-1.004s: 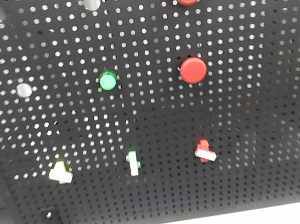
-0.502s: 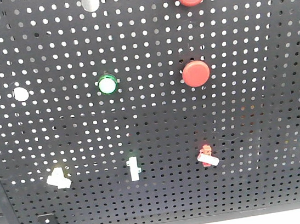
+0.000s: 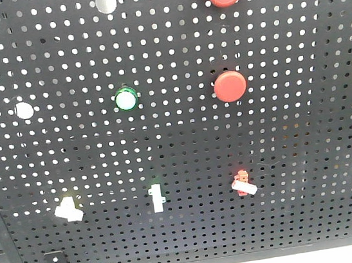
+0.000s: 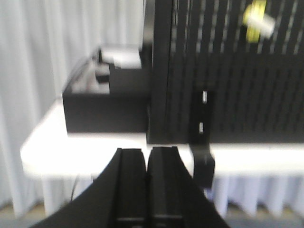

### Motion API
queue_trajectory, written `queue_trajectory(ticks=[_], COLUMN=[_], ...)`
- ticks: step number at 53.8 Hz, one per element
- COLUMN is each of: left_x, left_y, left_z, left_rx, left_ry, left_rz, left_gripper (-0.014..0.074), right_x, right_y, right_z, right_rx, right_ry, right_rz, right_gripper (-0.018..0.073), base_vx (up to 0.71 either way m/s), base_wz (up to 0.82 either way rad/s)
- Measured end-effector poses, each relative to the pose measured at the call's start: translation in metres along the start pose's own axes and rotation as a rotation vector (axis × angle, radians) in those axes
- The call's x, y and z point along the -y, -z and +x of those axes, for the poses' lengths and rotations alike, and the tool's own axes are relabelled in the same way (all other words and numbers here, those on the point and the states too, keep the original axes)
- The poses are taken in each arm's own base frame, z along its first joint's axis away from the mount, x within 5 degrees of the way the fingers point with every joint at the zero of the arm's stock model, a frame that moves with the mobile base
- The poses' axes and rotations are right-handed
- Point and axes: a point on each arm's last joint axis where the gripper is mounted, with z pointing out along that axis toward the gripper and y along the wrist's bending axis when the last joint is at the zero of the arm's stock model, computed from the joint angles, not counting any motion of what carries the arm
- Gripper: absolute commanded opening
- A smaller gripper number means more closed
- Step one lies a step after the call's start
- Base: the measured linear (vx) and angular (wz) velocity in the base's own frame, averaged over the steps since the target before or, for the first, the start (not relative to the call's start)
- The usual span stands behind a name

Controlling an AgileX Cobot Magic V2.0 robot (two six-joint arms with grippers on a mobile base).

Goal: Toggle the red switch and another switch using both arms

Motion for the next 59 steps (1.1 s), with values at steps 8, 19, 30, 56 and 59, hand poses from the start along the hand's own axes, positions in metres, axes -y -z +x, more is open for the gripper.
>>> queue_trajectory(ticks=[8, 19, 30, 56, 59], left_x=[-0.001, 0.004, 0.006, 0.015, 0.023], left_y=[0.001, 0.012, -0.019, -0.099, -0.109], left_z=[-0.013, -0.095, -0.143, -0.108, -0.102], left_rx=[0.146, 0.313, 0.195, -0.091, -0.109], left_ry=[0.026, 0.008, -0.065, -0.061, -0.064], left_rz=[-0.009, 0.007, -0.002, 0.062, 0.112], left_gripper=[0.0003, 0.0003, 0.0003, 0.0003, 0.0003], right_x=[-0.001, 0.002, 0.004, 0.002, 0.002], right_y=[0.001, 0.005, -0.024, -0.061, -0.061], right_z=[-0.013, -0.087, -0.142, -0.144, -0.144], right_rx=[0.139, 0.171, 0.118, 0.092, 0.092], right_ry=[0.000, -0.012, -0.004, -0.003, -0.003], right_rz=[-0.007, 0.001, 0.001, -0.011, -0.011], right_gripper=[-0.0005, -0.0005, -0.0005, -0.0005, -0.0005], base_vx=[0.00, 0.00, 0.00, 0.00, 0.00], base_wz=[0.00, 0.00, 0.00, 0.00, 0.00])
